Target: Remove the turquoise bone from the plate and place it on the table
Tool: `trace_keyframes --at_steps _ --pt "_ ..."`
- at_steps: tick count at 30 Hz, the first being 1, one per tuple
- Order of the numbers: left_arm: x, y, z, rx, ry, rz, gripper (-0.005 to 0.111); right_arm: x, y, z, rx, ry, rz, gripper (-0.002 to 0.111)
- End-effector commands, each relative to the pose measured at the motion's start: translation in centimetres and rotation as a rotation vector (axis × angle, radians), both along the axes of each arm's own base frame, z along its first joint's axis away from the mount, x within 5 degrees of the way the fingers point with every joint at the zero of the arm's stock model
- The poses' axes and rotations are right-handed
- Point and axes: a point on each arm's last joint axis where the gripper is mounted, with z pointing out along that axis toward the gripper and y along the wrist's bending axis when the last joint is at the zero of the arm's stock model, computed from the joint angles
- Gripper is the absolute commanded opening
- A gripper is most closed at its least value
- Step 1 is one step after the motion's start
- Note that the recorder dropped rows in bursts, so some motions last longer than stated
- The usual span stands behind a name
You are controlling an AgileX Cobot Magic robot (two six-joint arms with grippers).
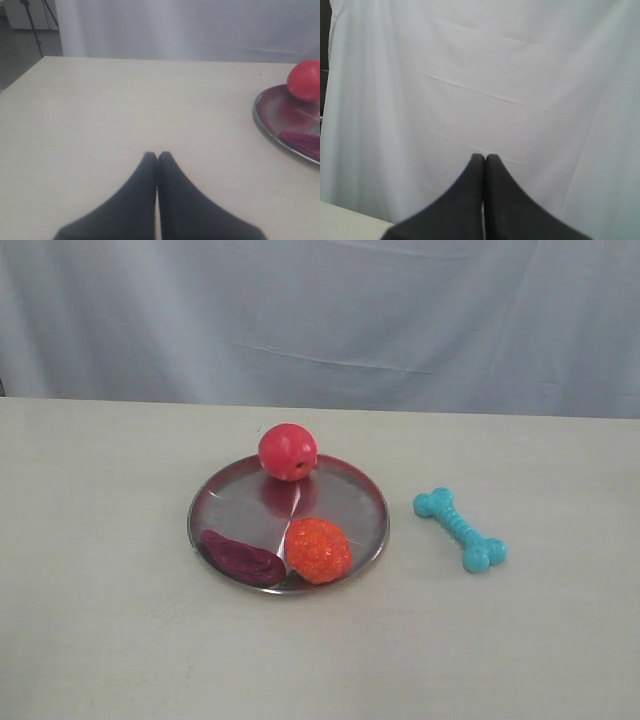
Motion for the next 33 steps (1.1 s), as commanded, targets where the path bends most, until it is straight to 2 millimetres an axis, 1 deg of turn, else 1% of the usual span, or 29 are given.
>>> trace_keyframes --at_steps 1,4,7,15,20,26,28,30,33 --pt "0.0 0.0 0.0 -0.005 -0.004 -0.007 0.000 -2.1 0.3 -1.8 -0.003 -0.002 -0.005 0.000" --pt "0.0 0.0 0.0 -0.005 -0.004 -0.007 0.000 -3.0 0.5 -2.5 -0.005 -0.045 0.000 0.000" --pt "0.0 0.0 0.0 -0.005 -0.004 -0.007 0.000 -4.0 0.7 -3.1 0.009 -0.048 0.004 0.000" --pt "0.0 0.0 0.0 -0.005 -0.004 -0.007 0.000 -6.2 1.0 -3.3 0.009 -0.092 0.004 0.000" --pt "0.0 0.0 0.0 -0.005 -0.004 -0.007 0.000 -6.9 1.1 -3.3 0.005 -0.116 0.005 0.000" --pt "0.0 0.0 0.0 -0.005 -0.004 -0.007 0.000 -7.1 1.1 -3.3 -0.010 -0.122 -0.003 0.000" --pt "0.0 0.0 0.0 -0.005 -0.004 -0.007 0.000 -7.7 1.3 -3.3 0.002 -0.148 -0.009 0.000" --pt "0.0 0.0 0.0 -0.005 -0.004 -0.007 0.000 -8.2 1.4 -3.4 0.011 -0.166 -0.034 0.000" --pt "0.0 0.0 0.0 -0.005 -0.004 -0.007 0.000 -8.3 1.6 -4.2 -0.005 -0.195 -0.093 0.000"
